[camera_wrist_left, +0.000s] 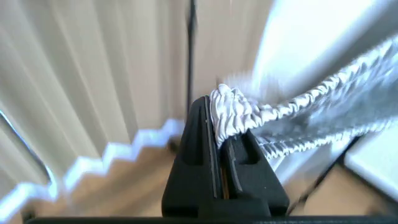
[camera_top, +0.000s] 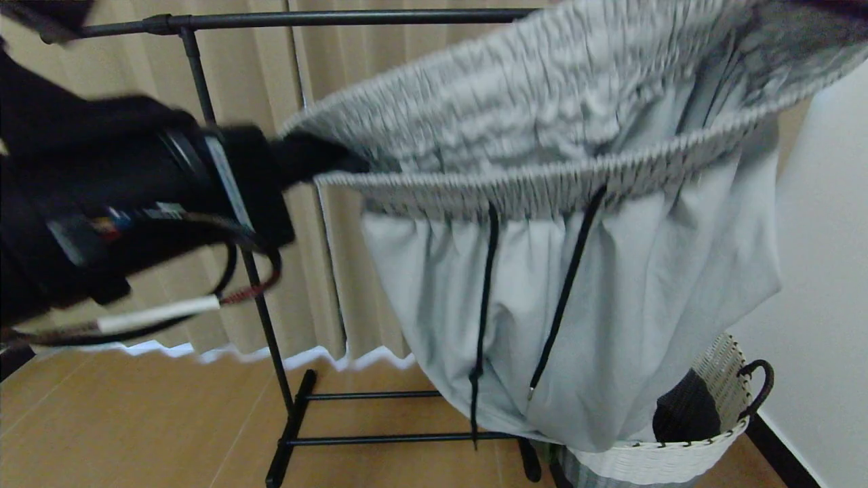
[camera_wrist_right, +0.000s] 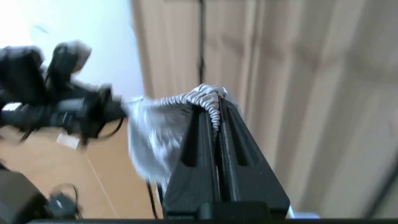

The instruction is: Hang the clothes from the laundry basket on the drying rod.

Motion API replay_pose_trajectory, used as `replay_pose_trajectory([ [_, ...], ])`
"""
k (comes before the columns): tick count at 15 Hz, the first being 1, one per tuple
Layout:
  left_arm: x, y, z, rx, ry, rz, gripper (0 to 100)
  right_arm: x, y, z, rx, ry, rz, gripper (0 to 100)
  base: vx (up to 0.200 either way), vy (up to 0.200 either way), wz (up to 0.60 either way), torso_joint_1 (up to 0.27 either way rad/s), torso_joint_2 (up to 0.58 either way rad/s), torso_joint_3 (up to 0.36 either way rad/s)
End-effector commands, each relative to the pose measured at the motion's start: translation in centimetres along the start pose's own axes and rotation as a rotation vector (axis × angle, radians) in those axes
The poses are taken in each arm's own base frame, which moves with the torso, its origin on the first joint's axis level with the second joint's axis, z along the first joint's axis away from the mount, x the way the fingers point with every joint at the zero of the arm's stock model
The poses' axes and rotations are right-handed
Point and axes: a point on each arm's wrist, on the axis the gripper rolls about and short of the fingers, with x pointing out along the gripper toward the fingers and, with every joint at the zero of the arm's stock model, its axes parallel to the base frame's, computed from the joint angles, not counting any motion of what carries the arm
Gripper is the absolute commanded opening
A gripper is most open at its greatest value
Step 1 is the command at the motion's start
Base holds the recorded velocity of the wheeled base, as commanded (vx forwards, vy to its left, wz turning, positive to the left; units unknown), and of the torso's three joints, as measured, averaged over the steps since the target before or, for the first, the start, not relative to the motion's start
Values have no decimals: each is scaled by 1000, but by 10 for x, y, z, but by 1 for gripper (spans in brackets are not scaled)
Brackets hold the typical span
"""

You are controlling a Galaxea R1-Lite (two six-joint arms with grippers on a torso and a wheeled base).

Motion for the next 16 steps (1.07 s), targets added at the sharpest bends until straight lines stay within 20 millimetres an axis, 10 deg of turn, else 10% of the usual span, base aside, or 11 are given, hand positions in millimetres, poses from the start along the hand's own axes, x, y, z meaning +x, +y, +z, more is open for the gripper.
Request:
replay_pose_trajectory([
  [1,-23,15,67,60,-182,64,0,0,5,22,-13,-68,37,0,0,0,0,0,0,0],
  [6,-24,13,99,92,-199,71,0,19,2,30,-17,-81,36,0,0,0,0,0,0,0],
  [16,23,14,-9,100,228,85,0,5,-33,-46,-60,165,-145,0,0,0,0,0,0,0],
])
